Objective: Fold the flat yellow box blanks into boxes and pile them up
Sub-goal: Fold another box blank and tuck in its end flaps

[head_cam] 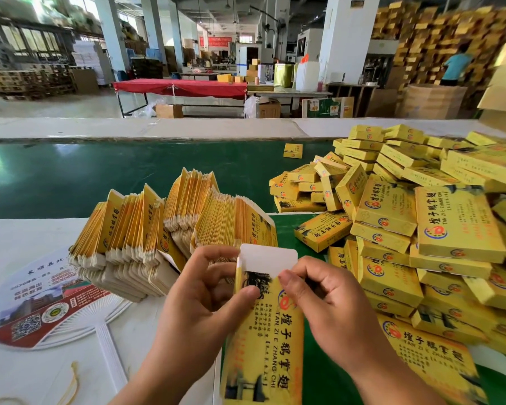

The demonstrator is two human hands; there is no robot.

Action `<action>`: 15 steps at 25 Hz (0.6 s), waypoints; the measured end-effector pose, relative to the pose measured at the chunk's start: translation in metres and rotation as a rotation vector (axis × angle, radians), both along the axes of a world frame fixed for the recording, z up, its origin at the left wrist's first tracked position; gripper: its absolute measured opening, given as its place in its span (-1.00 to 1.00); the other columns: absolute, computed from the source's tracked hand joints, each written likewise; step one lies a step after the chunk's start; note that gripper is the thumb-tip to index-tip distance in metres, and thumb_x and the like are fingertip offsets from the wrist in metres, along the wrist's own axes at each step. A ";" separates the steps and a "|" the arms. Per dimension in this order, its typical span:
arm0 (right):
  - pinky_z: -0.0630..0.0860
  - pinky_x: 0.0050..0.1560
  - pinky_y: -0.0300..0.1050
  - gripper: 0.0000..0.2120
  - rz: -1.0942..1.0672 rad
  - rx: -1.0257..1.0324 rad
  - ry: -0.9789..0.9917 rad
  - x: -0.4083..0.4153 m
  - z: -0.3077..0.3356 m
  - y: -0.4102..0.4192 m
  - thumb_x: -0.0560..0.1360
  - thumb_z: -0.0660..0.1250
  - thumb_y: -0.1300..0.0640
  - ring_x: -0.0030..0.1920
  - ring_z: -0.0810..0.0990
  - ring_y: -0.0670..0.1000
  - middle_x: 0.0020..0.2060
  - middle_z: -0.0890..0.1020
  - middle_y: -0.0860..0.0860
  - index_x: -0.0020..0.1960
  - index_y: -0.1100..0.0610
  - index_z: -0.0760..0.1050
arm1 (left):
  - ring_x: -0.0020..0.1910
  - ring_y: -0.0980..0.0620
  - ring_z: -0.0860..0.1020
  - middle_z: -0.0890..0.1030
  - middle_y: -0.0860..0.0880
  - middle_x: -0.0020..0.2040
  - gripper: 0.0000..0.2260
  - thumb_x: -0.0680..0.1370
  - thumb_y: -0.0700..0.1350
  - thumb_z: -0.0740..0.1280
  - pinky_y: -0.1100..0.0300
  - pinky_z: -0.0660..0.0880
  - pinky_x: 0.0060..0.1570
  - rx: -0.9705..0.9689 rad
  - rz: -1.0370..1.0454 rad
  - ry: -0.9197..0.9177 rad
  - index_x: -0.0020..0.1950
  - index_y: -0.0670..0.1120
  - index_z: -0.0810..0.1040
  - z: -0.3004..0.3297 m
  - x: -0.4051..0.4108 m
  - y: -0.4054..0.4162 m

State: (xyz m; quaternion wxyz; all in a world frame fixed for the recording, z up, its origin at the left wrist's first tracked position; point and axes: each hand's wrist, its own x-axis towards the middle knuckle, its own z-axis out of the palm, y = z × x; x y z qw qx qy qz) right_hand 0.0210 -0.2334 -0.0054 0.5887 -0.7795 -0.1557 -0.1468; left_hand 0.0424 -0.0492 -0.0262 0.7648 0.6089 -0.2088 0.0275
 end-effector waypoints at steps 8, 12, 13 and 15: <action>0.30 -0.38 -0.41 -0.70 -0.087 -0.037 -0.045 -0.001 -0.001 0.002 0.56 0.30 -0.01 -0.45 0.44 -0.17 -0.49 0.49 -0.15 -0.34 0.00 0.45 | -0.24 -0.10 0.61 0.63 -0.20 -0.12 -0.65 0.29 -0.01 0.58 -0.08 0.63 -0.18 0.082 -0.028 0.028 0.01 -0.03 0.61 -0.001 0.003 0.001; 0.34 -0.37 -0.39 -0.74 -0.094 -0.032 -0.053 -0.001 0.000 0.004 0.52 0.28 -0.02 -0.43 0.48 -0.17 -0.47 0.51 -0.13 -0.33 0.00 0.47 | -0.30 -0.02 0.53 0.54 -0.18 -0.24 -0.65 0.33 0.09 0.54 -0.02 0.55 -0.26 0.166 -0.035 0.027 0.00 -0.05 0.59 -0.001 0.003 0.003; 0.35 -0.36 -0.38 -0.74 -0.092 -0.029 -0.051 -0.001 -0.001 0.004 0.51 0.28 -0.03 -0.42 0.49 -0.16 -0.47 0.52 -0.12 -0.33 0.01 0.48 | -0.30 -0.01 0.53 0.52 -0.19 -0.26 -0.66 0.36 0.08 0.53 0.05 0.53 -0.27 0.166 -0.057 0.023 0.00 -0.07 0.58 -0.002 0.003 0.003; 0.39 -0.35 -0.37 -0.73 -0.085 -0.018 -0.048 -0.002 0.000 0.004 0.51 0.29 -0.03 -0.41 0.52 -0.15 -0.46 0.55 -0.09 -0.32 0.05 0.50 | -0.27 -0.09 0.53 0.51 -0.28 -0.25 -0.64 0.38 0.11 0.52 0.00 0.51 -0.26 0.179 -0.110 0.013 -0.01 -0.09 0.55 -0.002 0.001 0.004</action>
